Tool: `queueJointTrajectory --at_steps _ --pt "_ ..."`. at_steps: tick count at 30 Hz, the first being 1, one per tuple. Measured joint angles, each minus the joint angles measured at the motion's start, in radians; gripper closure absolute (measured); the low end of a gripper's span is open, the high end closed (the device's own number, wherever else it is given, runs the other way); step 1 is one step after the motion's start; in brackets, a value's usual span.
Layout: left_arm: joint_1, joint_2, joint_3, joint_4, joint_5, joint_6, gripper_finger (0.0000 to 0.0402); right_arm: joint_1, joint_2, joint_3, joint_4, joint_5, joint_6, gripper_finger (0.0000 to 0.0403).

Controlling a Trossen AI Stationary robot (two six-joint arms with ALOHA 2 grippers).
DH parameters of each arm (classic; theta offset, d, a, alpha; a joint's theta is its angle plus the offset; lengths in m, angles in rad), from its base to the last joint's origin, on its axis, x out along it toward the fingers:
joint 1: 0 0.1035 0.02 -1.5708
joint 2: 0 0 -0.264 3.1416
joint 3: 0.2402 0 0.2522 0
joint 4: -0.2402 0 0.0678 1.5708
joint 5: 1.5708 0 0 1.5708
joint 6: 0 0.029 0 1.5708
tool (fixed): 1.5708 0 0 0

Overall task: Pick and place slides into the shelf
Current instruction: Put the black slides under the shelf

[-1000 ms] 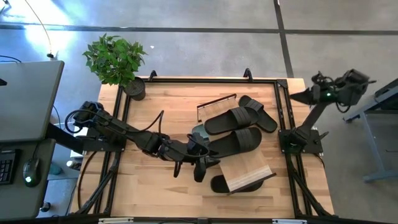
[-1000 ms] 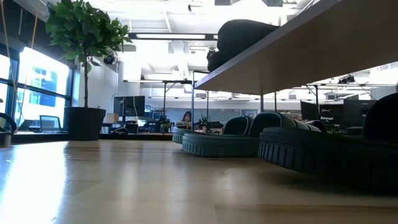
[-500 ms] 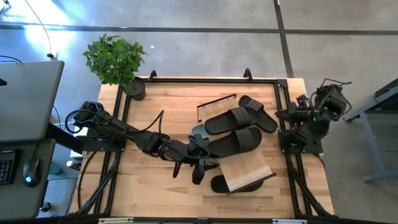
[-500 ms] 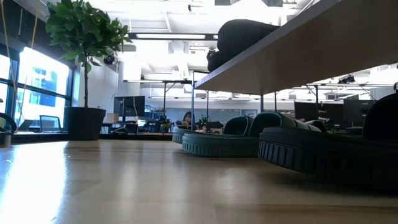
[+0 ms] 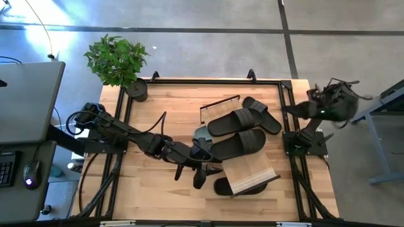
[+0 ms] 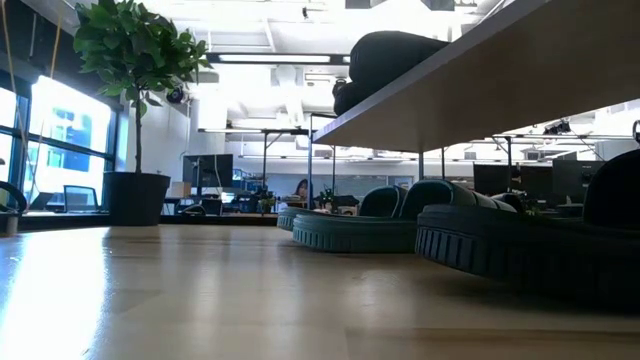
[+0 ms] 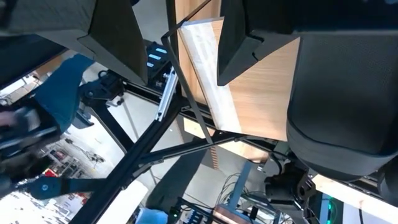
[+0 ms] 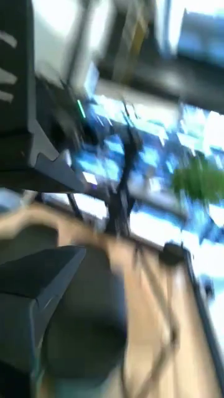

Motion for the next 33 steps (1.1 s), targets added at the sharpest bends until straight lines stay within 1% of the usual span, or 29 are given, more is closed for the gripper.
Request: queueJointTrajectory --at_steps 2,5,7,9,12,15,19,23,25,27,30,33 --pt "0.000 0.000 0.000 0.000 0.001 0.000 0.0224 0.000 0.012 0.036 0.211 -0.066 -0.229 0.0263" --pt "0.000 0.000 0.000 0.000 0.005 0.000 0.0224 0.000 0.031 0.085 0.510 -0.233 -0.530 0.0263" --pt "0.000 0.000 0.000 0.000 0.012 0.000 0.0224 0.000 0.047 0.112 0.657 -0.387 -0.656 0.0263" --pt "0.000 0.000 0.000 0.000 0.016 0.000 0.0224 0.000 0.069 0.134 0.771 -0.539 -0.747 0.0263" --pt "0.000 0.000 0.000 0.000 0.016 0.000 0.0224 0.000 0.121 0.162 0.881 -0.685 -0.866 0.0263" --pt "0.000 0.000 0.000 0.000 0.016 0.000 0.0224 0.000 0.197 0.194 0.942 -0.796 -0.968 0.0263" --pt "0.000 0.000 0.000 0.001 0.016 0.000 0.0224 0.000 0.326 0.262 0.997 -0.845 -1.153 0.0263" --pt "0.000 0.000 0.000 0.001 0.016 0.000 0.0224 0.000 0.463 0.386 0.986 -0.843 -1.340 0.0263" --pt "0.000 0.000 0.000 0.001 0.016 -0.001 0.0224 0.000 0.526 0.472 0.918 -0.782 -1.421 0.0263" --pt "0.000 0.000 0.000 0.001 0.016 -0.002 0.0224 0.000 0.586 0.566 0.825 -0.647 -1.511 0.0263" --pt "0.000 0.000 0.000 0.001 0.016 -0.002 0.0224 -0.001 0.671 0.700 0.731 -0.381 -1.652 0.0264" --pt "0.000 0.000 0.000 0.001 0.016 -0.002 0.0224 -0.001 0.736 0.811 0.707 -0.168 -1.819 0.0272"
